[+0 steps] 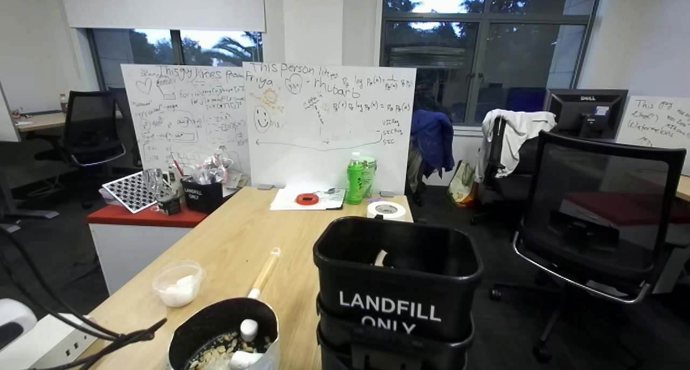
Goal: Pour the contents of the cup into the pot
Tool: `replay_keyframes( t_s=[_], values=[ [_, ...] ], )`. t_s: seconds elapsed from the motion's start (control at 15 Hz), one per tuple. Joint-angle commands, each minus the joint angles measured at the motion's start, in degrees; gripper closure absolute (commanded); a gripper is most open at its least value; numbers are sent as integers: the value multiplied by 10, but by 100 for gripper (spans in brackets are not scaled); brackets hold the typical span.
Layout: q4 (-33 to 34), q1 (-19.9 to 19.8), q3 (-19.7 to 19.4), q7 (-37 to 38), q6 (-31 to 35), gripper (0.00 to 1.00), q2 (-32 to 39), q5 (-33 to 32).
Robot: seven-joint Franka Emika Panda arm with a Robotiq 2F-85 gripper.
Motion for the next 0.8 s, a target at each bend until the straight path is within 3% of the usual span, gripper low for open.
replay_keyframes(
  t_s=[0.0,0.07,0.2,0.27,0.73],
  values=[
    [-23,-33,24,95,-40,11,5,-104],
    [-27,-38,24,113,-50,32,0,-134],
    [-41,-51,23,197,-77,40,-29,-235],
    [-25,-28,-1,153,-100,47,-35,-189],
    [-20,-18,-27,235,-146,98,-65,-254]
  ],
)
